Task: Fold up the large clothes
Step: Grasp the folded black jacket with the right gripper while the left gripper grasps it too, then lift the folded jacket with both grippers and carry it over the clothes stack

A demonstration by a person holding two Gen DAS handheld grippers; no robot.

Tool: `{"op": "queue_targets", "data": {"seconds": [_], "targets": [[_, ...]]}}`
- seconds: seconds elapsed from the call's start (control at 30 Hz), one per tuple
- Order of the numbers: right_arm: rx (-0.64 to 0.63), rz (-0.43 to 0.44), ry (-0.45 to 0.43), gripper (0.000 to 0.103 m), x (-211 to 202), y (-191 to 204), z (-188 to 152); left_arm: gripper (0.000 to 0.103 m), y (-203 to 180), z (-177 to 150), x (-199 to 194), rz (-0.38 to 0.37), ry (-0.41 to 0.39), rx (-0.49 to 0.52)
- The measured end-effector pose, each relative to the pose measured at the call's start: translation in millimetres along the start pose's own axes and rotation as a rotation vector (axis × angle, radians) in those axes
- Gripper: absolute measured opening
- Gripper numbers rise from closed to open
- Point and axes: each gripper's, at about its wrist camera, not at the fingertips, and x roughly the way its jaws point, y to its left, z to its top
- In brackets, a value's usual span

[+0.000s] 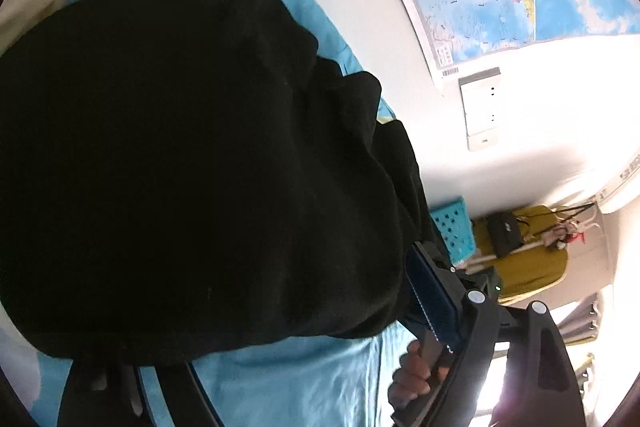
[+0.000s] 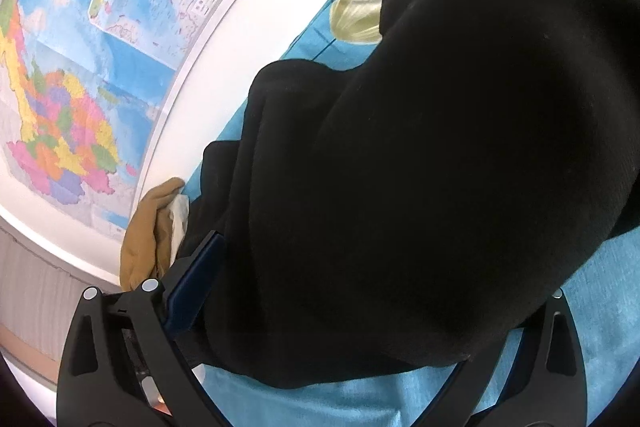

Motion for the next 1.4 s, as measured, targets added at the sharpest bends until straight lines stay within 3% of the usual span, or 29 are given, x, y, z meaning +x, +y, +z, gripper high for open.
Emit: {"op": "queue_targets", "data": {"seconds": [0.07,0.2,0.37,0.5,0.57,0.63,0.73,0.9,1.07,1.13,1.17,1.2,1.23,1.27,1.37,1.4], "targets": [[-0.007,-0.006,-0.002,0.096,0.9,1.2,-0.3,0.082,-5.7,-3.5,-0.7,0.038,-0.01,0.051],[-0.009,-0.011,-0.006,0.093,-0.5,2.0,-1.9,0.07,8.3,-3.8,-11.1,0.01,-0.028,-0.032],[-0.017,0.004,0.009,0.091,-7.3,-2.6,-2.6,0.072,27.3,-11.3,-39.3,0.067,-0.037,-0.057],[-0.017,0.005,0.014,0.091,-10.1,-4.1,-2.8,0.076,46.5,-5.7,-62.4,0.046,-0.038,-0.11],[-0.024,-0.001,0.012,0.092,-10.1,-3.6,-3.5,0.078,45.6,-0.7,-57.8,0.05,-0.023,-0.118],[-0.028,-0.005,0.009,0.092,-10.5,-3.3,-4.0,0.089,38.7,5.2,-51.0,0.063,-0.017,-0.097],[-0.019,-0.006,0.01,0.093,-10.0,-3.0,-2.7,0.097,25.7,15.1,-37.1,0.097,-0.037,-0.06],[0.008,-0.015,-0.004,0.094,-9.2,-3.1,1.6,0.097,19.3,36.3,-18.8,0.098,-0.094,-0.095],[0.04,-0.048,-0.037,0.099,-3.5,0.2,6.6,0.097,7.0,44.9,0.5,0.156,-0.102,0.02],[0.049,-0.051,-0.047,0.098,-1.4,1.1,9.9,0.088,9.1,47.1,0.3,0.16,-0.103,0.009],[0.058,-0.051,-0.053,0.094,-1.2,1.0,11.2,0.082,9.9,49.2,0.0,0.167,-0.104,0.0],[0.059,-0.049,-0.053,0.079,-0.6,1.2,11.7,0.067,9.8,50.6,-0.2,0.189,-0.11,0.002],[0.05,-0.049,-0.041,0.068,1.3,1.2,12.6,0.06,9.6,51.6,-0.2,0.208,-0.111,0.009],[0.046,-0.053,-0.035,0.051,1.8,-1.3,12.7,0.06,8.8,51.9,1.0,0.217,-0.108,0.024],[0.056,-0.006,-0.009,0.051,4.8,-13.3,14.0,0.072,5.9,53.4,6.7,0.209,-0.094,0.045],[0.057,0.007,-0.007,0.058,3.0,-15.0,14.9,0.085,4.0,53.4,9.3,0.199,-0.086,0.054]]}}
